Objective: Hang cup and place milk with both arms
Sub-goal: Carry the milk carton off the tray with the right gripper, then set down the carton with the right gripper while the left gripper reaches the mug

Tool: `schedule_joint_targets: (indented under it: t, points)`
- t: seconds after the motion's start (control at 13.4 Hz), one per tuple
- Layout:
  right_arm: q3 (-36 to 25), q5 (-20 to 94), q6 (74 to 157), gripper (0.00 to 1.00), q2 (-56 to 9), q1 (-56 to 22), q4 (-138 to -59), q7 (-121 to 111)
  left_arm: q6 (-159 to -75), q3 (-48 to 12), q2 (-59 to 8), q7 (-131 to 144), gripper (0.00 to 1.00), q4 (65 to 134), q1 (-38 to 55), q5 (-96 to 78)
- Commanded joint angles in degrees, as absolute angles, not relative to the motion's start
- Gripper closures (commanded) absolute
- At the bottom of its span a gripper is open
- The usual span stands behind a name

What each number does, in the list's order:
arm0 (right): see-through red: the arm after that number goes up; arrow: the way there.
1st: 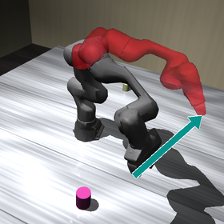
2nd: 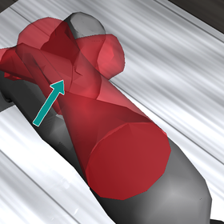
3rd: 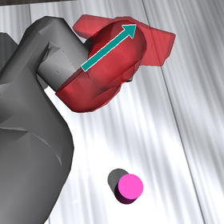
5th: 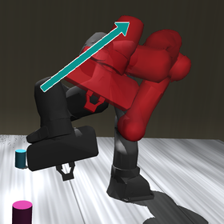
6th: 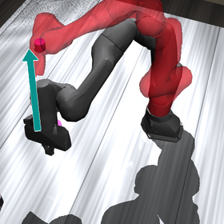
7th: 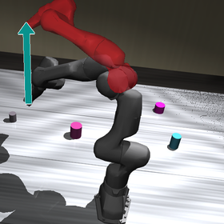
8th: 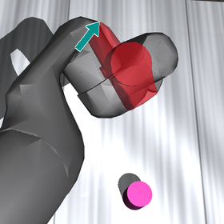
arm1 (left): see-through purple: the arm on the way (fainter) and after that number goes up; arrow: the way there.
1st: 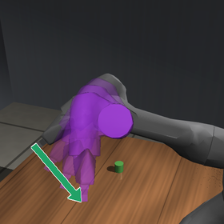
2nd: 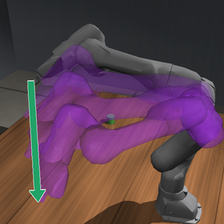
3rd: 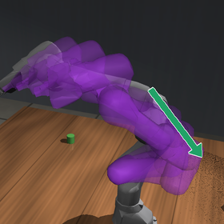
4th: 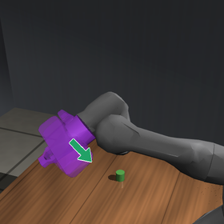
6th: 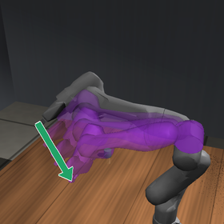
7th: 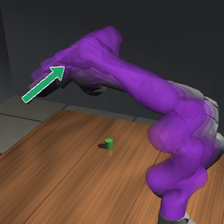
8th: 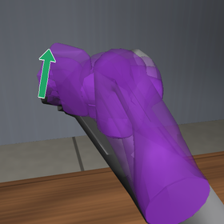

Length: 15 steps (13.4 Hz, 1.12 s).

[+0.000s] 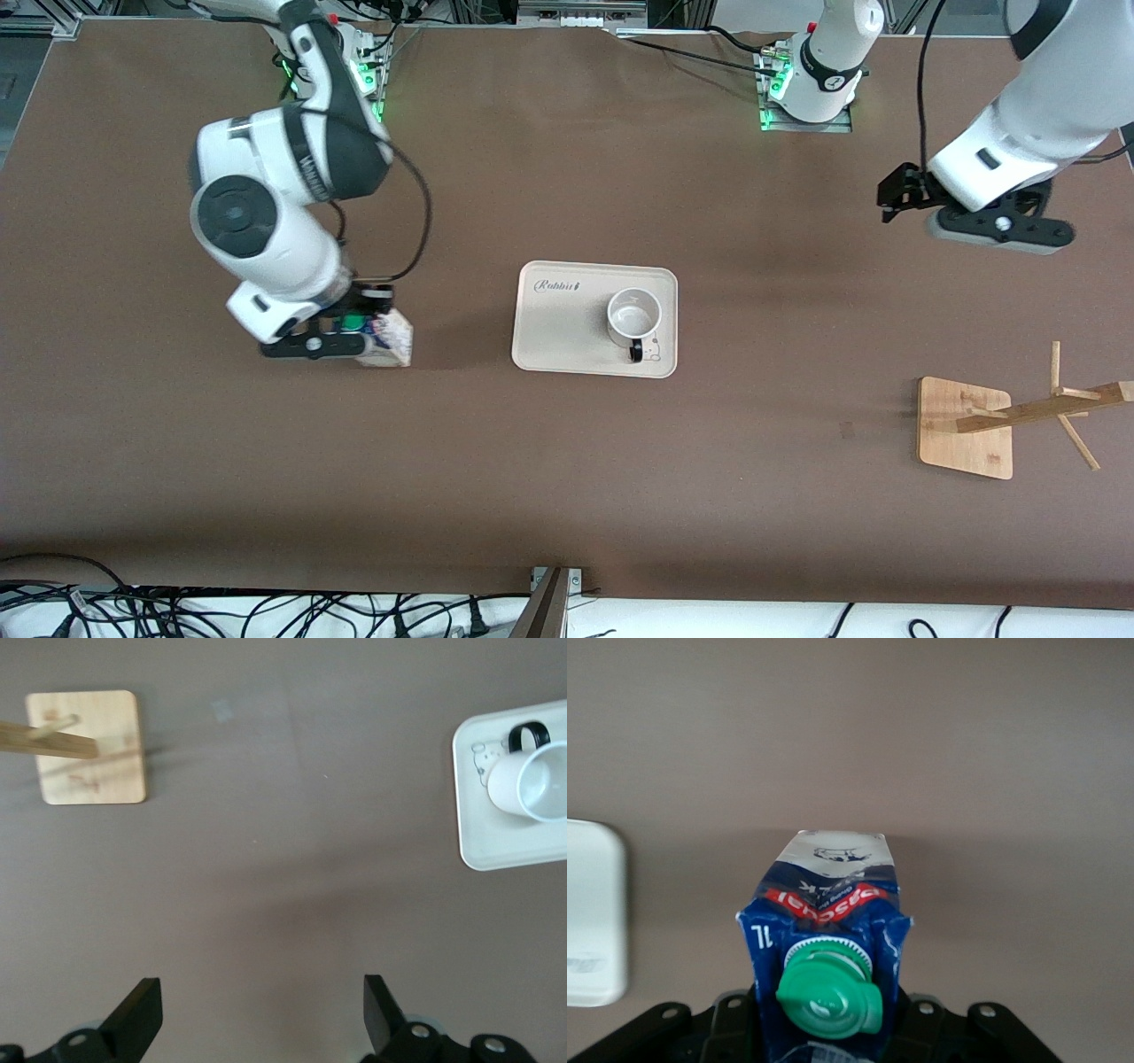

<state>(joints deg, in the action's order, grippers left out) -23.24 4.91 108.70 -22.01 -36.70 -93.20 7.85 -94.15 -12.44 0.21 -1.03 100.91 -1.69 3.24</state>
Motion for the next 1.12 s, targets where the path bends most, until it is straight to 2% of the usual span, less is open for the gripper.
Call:
schedule_joint_targets:
  t: [0.0, 0.3, 0.45, 0.6, 0.67, 0.75, 0.82, 0.97, 1.05]
  points:
    - [-28.6, 5.5, 115.8, 0.56, -16.1, -37.5, -106.7, -1.1, -92.3, -12.9, -9.7, -1.1, 0.0, 91.0, 2.4, 2.8]
    - [-32.2, 8.5, 119.4, 0.55, -16.0, -37.2, -112.8, -6.0, -90.7, -12.3, -26.8, -0.2, 0.0, 71.1, 9.7, 6.0]
    - [-32.2, 9.6, 120.3, 0.52, -16.3, -36.3, -113.7, -6.6, -91.1, -12.5, -30.8, 0.2, 0.0, 66.9, 11.8, 7.5]
    - [-32.2, 9.8, 121.1, 0.48, -16.4, -36.2, -114.2, -6.7, -91.5, -12.3, -31.5, 12.2, 0.0, 67.2, 15.3, 7.2]
    - [-32.3, 9.8, 121.0, 0.37, -16.5, -36.0, -114.1, -6.7, -93.1, -12.4, -32.4, 23.8, 0.0, 67.3, 17.9, 7.2]
    - [-32.3, 9.9, 120.7, 0.1, -16.5, -36.0, -113.7, -5.9, -95.7, -12.3, -33.3, 35.0, 0.0, 67.4, 20.6, 7.4]
    - [-32.2, 10.8, 120.1, 0.0, -16.3, -36.0, -112.8, -5.8, -99.1, -12.4, -34.7, 42.6, 0.0, 67.4, 23.0, 7.6]
    - [-32.2, 10.9, 118.4, 0.0, -15.9, -36.1, -110.1, -5.8, -105.2, -12.3, -36.6, 50.0, 0.0, 69.1, 26.6, 7.8]
    - [-32.1, 10.9, 116.7, 0.0, -15.8, -36.1, -108.4, -5.5, -106.3, -12.3, -36.7, 51.1, 0.0, 72.2, 27.8, 7.8]
